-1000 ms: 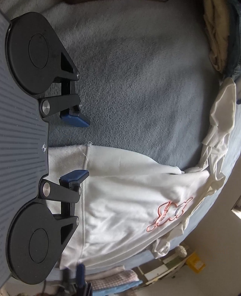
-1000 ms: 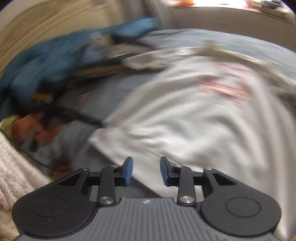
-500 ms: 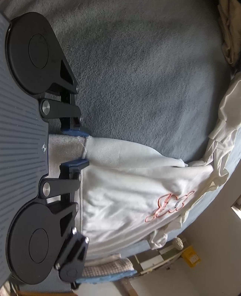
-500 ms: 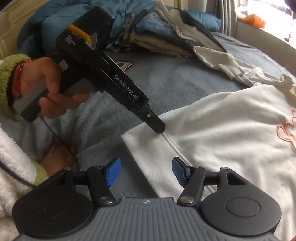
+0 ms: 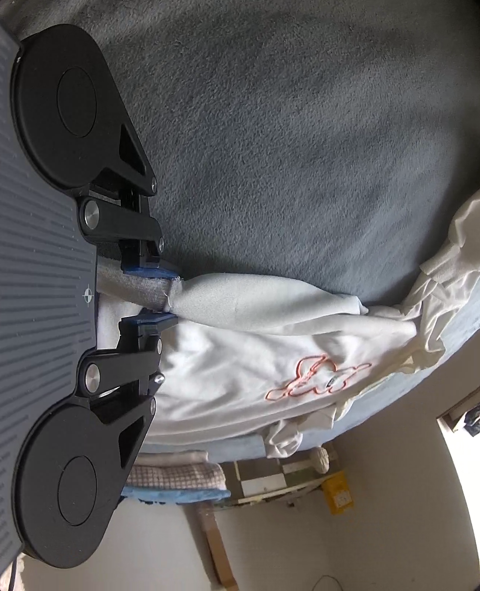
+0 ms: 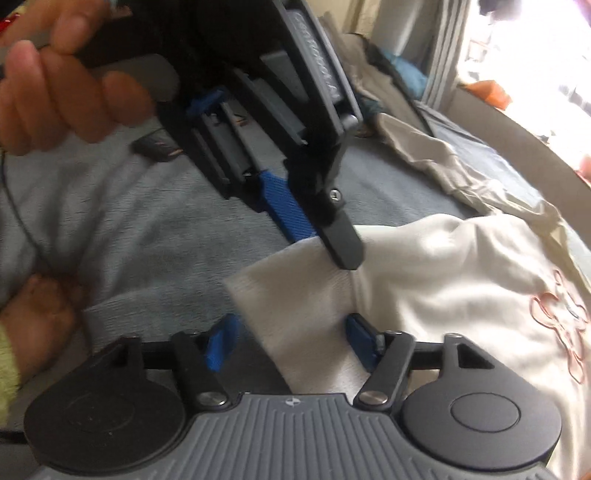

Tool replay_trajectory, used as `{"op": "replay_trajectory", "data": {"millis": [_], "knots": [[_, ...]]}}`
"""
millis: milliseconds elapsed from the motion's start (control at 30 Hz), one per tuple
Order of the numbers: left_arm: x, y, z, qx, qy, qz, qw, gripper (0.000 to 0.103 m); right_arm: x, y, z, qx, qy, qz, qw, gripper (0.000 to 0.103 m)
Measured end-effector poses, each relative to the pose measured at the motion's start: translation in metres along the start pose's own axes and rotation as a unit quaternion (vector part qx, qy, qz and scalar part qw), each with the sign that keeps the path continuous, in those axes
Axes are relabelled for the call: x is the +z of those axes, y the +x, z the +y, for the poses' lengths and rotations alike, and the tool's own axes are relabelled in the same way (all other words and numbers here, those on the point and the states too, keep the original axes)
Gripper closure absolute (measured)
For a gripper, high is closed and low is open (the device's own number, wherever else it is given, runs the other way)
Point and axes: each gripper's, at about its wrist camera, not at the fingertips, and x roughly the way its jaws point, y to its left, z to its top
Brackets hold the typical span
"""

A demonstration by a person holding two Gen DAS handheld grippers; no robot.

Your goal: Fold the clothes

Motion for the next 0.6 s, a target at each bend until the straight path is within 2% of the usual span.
{"op": "replay_trajectory", "data": {"millis": [33,67,133,333,433,533,600], "knots": [[0.0,0.0,0.0,0.001,-0.001,-0.001,1.0,0.086,-0.001,-0.001,-0.002,-0.003,0.005,-0.001,1.0,0.064],[0.0,0.0,0.0,0.001,-0.002,-0.002,1.0,0.086,-0.001,-0.003,-0.004,-0.007,0.008,-0.001,1.0,0.079],[0.0,0.0,0.0,0.002,-0.005,-0.004,1.0,0.086,-0.001,-0.008,-0.009,-0.009,0.011,-0.002,1.0,0.094],[-0.005,-0.012,-0.005,0.009,0.017,0.0,0.9998,0.086,0.007,-0.041,-0.026,0.038,0.009,-0.004,0.999,0.099],[-0.011,-0.014,-0.011,0.019,0.037,0.012,0.9991,0.086,0.012,-0.055,-0.037,0.082,0.026,0.003,0.996,0.099],[-0.016,-0.011,-0.014,0.033,0.059,0.023,0.9975,0.086,0.014,-0.06,-0.039,0.12,0.021,0.016,0.992,0.1],[-0.02,-0.005,-0.015,0.043,0.077,0.029,0.9957,0.086,0.011,-0.056,-0.036,0.131,0.011,0.029,0.991,0.1]]}}
